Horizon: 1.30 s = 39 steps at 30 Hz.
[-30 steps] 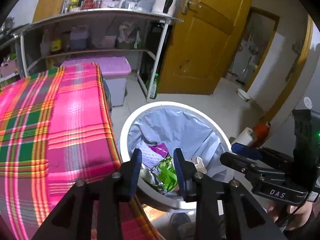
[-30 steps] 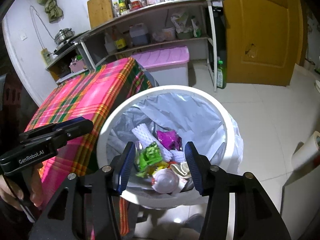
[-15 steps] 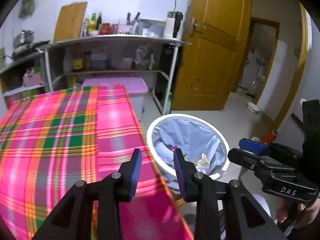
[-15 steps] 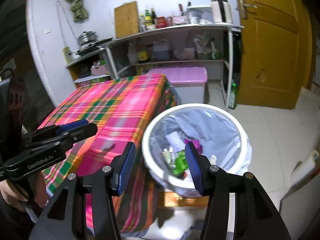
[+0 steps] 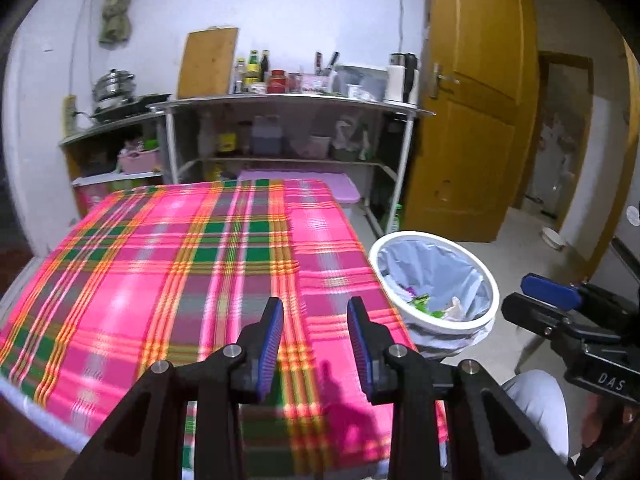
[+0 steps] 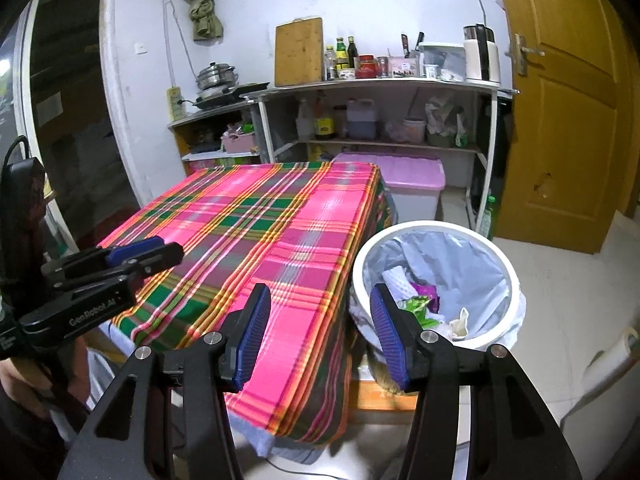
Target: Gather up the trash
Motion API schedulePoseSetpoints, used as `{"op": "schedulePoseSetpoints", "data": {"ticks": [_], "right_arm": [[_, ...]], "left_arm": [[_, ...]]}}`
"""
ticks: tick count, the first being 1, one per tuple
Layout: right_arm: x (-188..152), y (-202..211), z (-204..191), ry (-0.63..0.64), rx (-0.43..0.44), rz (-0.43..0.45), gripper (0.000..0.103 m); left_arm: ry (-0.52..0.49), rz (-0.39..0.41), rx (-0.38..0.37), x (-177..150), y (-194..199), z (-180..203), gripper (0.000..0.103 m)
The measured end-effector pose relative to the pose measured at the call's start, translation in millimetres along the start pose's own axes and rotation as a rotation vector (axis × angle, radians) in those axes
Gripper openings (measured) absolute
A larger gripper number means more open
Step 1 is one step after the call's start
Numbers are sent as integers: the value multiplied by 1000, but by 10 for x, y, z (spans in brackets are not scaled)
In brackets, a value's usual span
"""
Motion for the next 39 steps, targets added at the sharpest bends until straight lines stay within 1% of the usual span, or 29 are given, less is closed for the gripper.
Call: {"op": "schedulePoseSetpoints", "data": {"ticks": [5, 9, 15, 24, 39], "right_arm": [[-75, 42, -98, 14, 17, -8, 53], [-131, 92, -176, 28, 20, -8, 53], [-171, 167, -237, 35, 5, 2, 53], [-170, 228, -273, 49, -2, 15, 53], [-181, 278, -258, 46, -11, 11, 53]], "left_arm": [[16, 27, 29, -99, 213, -109, 33], [26, 24, 37, -186, 332, -166, 33], [27, 54, 48, -262, 508, -196, 33], [45, 34, 68, -329, 488, -264, 33], [40, 48, 72, -315, 528, -252, 33]]}}
Point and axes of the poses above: each gripper's, at about its wrist camera, not at the fingertips, and y roughly against the way its jaws point, z to its right, x to its top, the point moved 2 cm from there along -y, roughly the way its jaws point, and after that the axes turned 15 degrees about y, right-handed, at the moved point
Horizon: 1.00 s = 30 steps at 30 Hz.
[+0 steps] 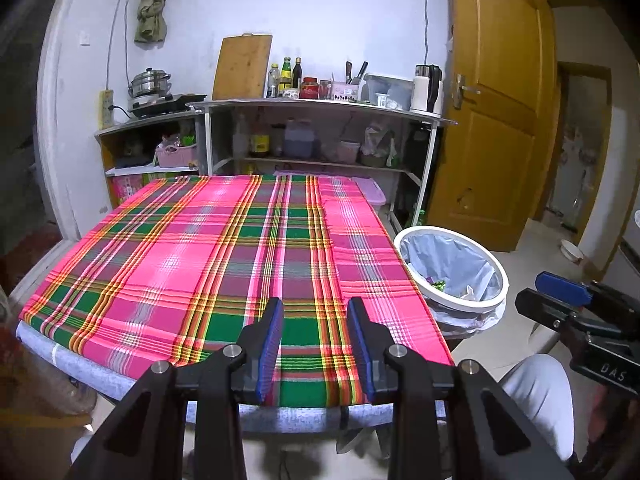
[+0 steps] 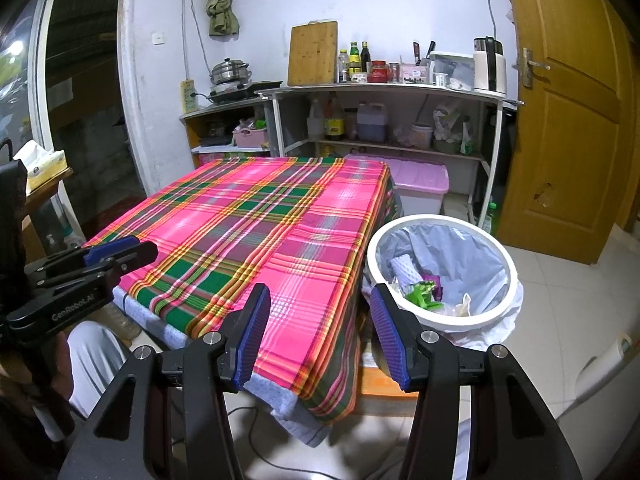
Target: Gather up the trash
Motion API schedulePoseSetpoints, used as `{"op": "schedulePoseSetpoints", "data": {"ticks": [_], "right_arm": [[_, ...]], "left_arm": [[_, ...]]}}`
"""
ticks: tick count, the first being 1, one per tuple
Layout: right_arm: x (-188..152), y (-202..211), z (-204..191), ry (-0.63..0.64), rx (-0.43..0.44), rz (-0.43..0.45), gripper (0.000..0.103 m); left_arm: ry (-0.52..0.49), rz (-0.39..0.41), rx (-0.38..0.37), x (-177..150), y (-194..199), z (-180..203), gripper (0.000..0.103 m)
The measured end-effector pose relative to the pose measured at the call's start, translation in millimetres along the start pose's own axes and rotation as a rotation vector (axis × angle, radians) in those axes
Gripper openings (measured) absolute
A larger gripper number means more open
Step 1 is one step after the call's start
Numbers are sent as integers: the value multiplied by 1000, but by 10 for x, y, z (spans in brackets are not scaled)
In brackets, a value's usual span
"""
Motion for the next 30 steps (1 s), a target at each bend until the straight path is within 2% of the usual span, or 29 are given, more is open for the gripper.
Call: {"op": "schedulePoseSetpoints", "data": {"ticks": [30], "right_arm": [[-8, -7, 32, -2, 0, -6, 53]], "left_arm": [[-8, 8, -3, -27, 29, 30, 33]]}}
Point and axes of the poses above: each gripper's, at about its wrist camera, not at the fingertips, and y roughly against the way its jaws point, z to its right, x to its top, the point moved 2 cm from there along -y, roughly the way its jaws point, and after that the axes turned 15 degrees about y, right-handed, at the moved point
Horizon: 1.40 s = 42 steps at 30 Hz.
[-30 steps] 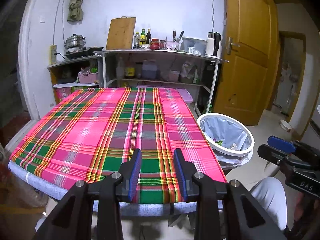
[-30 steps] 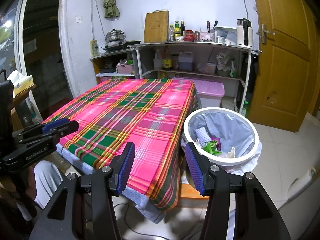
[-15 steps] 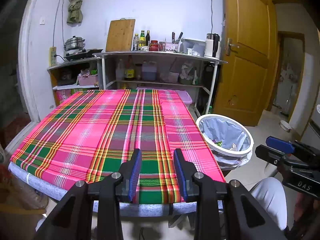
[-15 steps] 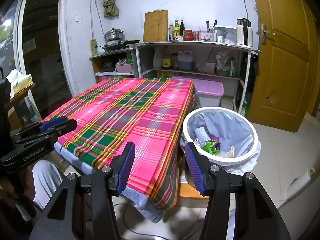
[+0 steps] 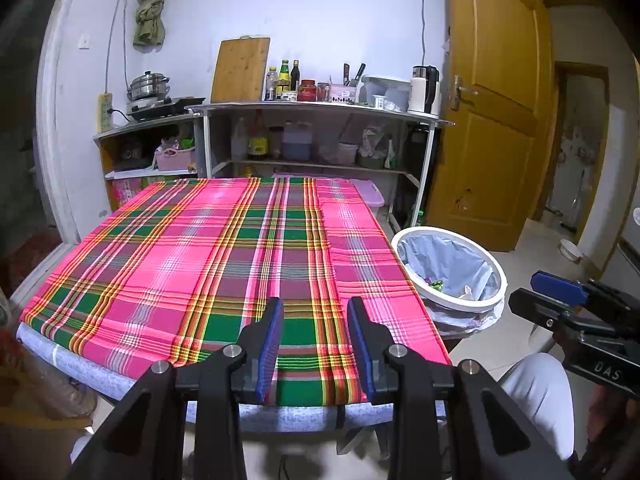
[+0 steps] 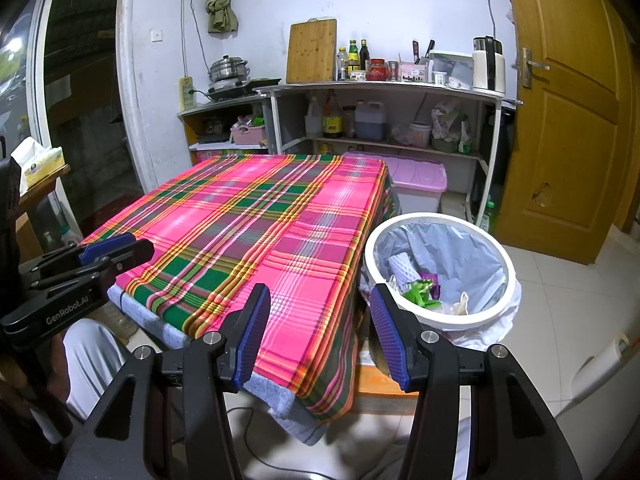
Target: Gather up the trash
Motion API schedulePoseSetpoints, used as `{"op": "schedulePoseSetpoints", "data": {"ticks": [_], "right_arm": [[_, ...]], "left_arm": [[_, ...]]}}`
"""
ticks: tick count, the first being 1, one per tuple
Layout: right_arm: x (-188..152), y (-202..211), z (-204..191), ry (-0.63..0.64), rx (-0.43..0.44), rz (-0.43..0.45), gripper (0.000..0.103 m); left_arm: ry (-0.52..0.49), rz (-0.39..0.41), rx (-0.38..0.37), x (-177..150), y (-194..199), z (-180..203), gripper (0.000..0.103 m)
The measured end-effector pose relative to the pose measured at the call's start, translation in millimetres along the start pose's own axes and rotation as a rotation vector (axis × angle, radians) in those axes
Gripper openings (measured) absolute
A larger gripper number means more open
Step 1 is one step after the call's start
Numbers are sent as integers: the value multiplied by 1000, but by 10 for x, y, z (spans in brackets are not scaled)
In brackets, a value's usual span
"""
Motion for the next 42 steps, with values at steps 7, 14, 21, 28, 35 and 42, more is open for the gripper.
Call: {"op": "schedulePoseSetpoints", "data": {"ticks": [7, 14, 21, 28, 35, 42], "right_arm": [[-5, 1, 7, 1, -1, -1, 53], [-25, 7, 34, 2, -1, -3, 53], [-15, 2, 18, 2, -1, -3, 53], [-12, 0, 10, 3, -1, -3, 53], [-27, 10, 31, 3, -2, -3, 53], [-29, 11, 33, 4, -2, -4, 53]], "left_arm": [[2, -1, 1, -2, 1, -1, 33], [1, -1, 0, -1, 2, -2, 33], [1, -1, 0, -1, 0, -2, 33], [1, -1, -1, 1, 4, -1, 33], [3, -2, 0, -6, 3, -10, 33], [2, -2, 4, -21, 9, -25, 33]]}}
Point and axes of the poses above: each gripper's, at about its wrist camera, not at the fingertips, and y roughly against the way its jaws point, z to its right, x to its top, the point moved 2 cm from there along -y, roughly the way its jaws point, and after that the axes turned 15 degrees about y, right-handed, at the moved point
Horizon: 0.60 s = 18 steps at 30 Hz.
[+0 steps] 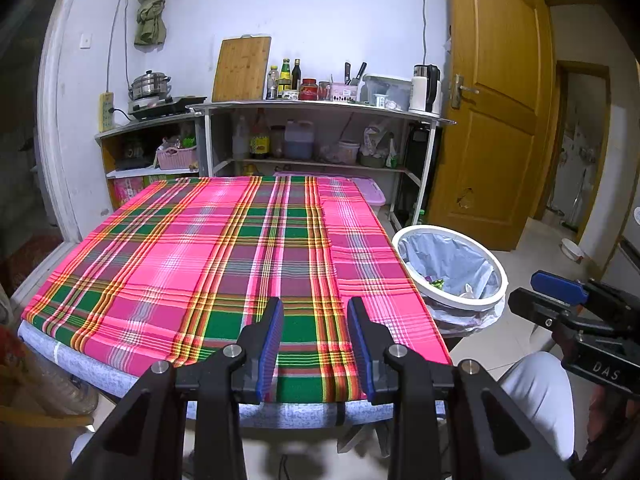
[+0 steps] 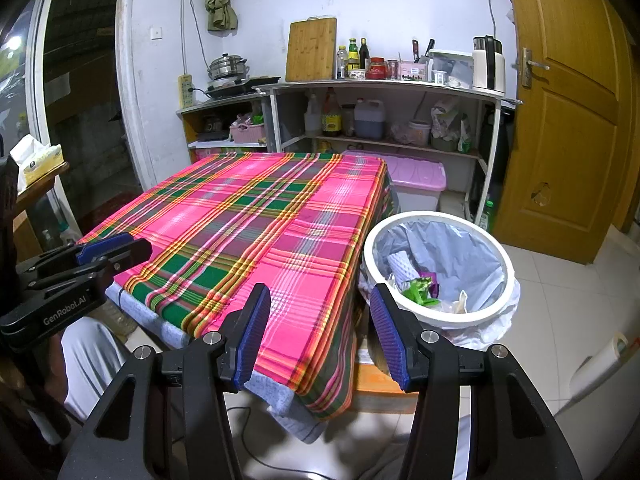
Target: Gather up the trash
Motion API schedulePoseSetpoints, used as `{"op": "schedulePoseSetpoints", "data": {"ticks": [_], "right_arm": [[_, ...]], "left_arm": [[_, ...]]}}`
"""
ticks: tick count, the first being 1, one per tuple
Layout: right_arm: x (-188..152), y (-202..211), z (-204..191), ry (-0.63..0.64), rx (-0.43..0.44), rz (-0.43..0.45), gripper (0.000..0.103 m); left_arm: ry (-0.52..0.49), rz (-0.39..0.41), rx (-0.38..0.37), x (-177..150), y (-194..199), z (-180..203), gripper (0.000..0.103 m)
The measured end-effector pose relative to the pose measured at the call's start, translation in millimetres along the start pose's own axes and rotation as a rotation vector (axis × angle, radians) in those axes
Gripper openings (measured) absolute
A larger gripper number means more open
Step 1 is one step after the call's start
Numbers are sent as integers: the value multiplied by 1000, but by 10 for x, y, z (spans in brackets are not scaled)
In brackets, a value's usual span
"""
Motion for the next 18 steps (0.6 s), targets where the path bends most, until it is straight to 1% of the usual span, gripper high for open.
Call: {"op": "schedulePoseSetpoints", "data": {"ticks": [18], "right_arm": [[0, 0, -1, 2, -1, 0, 53]], "left_arm": [[-3, -5, 5, -17, 10, -15, 33]]}}
Point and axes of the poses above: each gripper's, at about its wrist camera, not at the fingertips, and y roughly against the way its jaws point, z to its right, x to its top, the point moved 2 cm from there along -y, roughly the way its jaws point, and after that the axes turned 15 degrees about y, right-handed, at the moved point
